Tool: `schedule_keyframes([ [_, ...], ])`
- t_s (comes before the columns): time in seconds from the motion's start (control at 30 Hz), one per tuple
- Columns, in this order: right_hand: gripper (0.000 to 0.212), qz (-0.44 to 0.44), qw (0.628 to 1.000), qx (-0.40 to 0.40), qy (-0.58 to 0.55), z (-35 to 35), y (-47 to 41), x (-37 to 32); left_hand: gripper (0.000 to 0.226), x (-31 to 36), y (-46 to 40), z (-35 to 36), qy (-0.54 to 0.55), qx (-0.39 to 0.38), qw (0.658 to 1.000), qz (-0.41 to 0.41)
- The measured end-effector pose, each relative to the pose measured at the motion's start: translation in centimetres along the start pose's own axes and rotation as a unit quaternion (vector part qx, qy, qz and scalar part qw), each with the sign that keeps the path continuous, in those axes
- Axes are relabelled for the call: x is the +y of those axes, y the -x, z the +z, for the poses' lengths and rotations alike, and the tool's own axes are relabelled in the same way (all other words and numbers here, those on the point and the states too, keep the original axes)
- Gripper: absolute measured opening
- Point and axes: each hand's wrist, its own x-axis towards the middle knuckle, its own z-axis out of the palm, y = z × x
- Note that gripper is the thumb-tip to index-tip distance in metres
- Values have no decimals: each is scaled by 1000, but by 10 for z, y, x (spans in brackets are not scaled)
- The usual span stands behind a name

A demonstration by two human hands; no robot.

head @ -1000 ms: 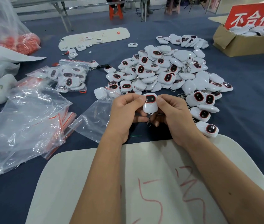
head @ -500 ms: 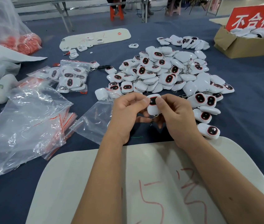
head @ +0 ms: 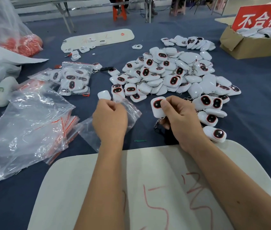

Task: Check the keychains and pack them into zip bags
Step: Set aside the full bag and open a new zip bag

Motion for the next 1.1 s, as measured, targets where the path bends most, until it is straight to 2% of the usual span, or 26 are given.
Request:
schedule_keyframes([
  [0.1,27,4,1000,6,-18,-1,-1,0,19,-4,-7,-3,21,-154,986,65],
  [0.13,27,4,1000,12,-21,-1,-1,0,26,-4,-6,-4,31,-178,980,84],
  [0.2,27,4,999,25,-29,-2,-1,1,35,-4,-3,-4,35,-159,977,140],
  [0.3,29,7,998,38,-41,-3,-2,2,41,1,0,-4,39,-51,977,206],
  [0.33,29,6,998,41,-44,-3,-2,2,45,3,0,-3,42,-42,975,213],
  [0.43,27,8,997,49,-53,-2,-4,4,56,7,6,0,-9,-90,972,216],
  [0.53,7,8,999,33,-30,-3,-5,6,49,9,12,4,-68,-125,964,225],
  [0.57,7,8,999,27,-22,-3,-6,6,41,8,12,6,-62,-125,966,219],
  [0.67,26,10,999,23,-20,-2,-4,5,20,4,8,7,0,-120,977,177],
  [0.87,22,-32,998,-20,54,2,3,-1,28,3,8,12,44,-128,979,154],
  [0.97,30,-51,991,-31,124,3,3,-2,28,3,10,14,54,-117,977,171],
  [1.03,24,-76,981,-23,178,6,5,-3,26,5,13,15,63,-115,973,191],
  [1.1,7,-77,982,3,172,8,5,-4,25,7,15,16,68,-116,970,203],
])
